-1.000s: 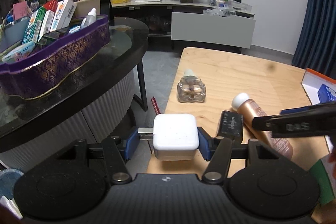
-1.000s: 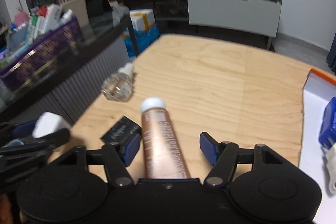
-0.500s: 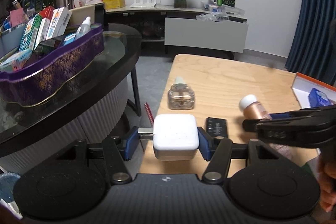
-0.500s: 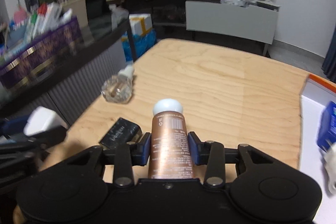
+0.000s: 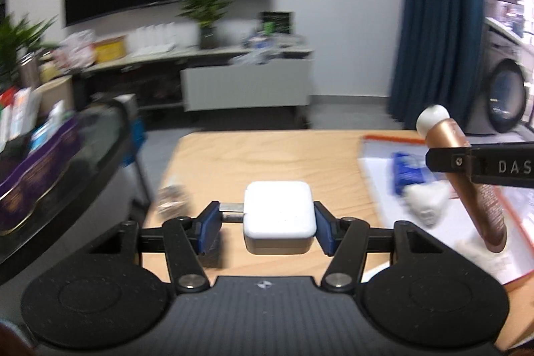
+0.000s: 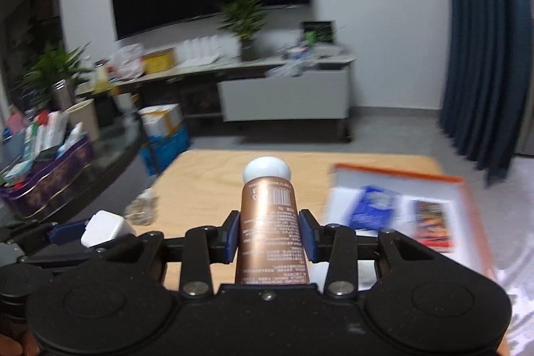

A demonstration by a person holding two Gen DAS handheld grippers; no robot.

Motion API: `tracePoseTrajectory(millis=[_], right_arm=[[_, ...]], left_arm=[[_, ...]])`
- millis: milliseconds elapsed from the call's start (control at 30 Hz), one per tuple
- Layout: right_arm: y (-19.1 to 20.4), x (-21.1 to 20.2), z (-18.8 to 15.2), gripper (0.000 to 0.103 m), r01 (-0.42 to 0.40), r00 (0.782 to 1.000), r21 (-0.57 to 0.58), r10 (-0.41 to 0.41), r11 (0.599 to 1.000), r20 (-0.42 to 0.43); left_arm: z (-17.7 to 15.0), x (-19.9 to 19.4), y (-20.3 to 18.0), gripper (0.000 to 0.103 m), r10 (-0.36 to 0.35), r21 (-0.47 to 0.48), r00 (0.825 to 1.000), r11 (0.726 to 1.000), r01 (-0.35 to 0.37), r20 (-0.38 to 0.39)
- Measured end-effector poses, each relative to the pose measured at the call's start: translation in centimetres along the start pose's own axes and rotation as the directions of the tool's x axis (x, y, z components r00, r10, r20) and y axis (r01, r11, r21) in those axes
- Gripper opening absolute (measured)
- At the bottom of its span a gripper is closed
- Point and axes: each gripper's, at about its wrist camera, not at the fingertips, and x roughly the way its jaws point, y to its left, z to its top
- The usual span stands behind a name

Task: Organize rigid objects
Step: 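Carry the charger and bronze tube with both tools over the white box, then hold the white charger and bronze tube above the white box with both tools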

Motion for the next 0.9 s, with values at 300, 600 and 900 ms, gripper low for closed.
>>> tracePoseTrajectory(millis=[300, 600, 900], right_arm=[[-8.8, -5.2, 0.3, 0.046, 0.168, 0.985, 0.096, -0.172, 0.981, 0.032], [-12.7, -6.8, -0.6, 0.046, 0.200, 0.977, 0.163, -0.208, 0.966, 0.036], [-13.2, -6.4, -0.8, 0.046, 0.191, 0.980, 0.167, -0.197, 0.967, 0.024]], left_arm=[[3.4, 1.5, -8.1, 0.059, -0.186, 0.087, 0.982, 0.979, 0.183, 0.026], [3.6, 2.7, -11.2, 0.059, -0.218, 0.114, 0.976, 0.970, 0.216, 0.005], [3.5, 2.2, -12.0, 0.059, -0.216, 0.131, 0.976, 0.968, 0.214, -0.004]])
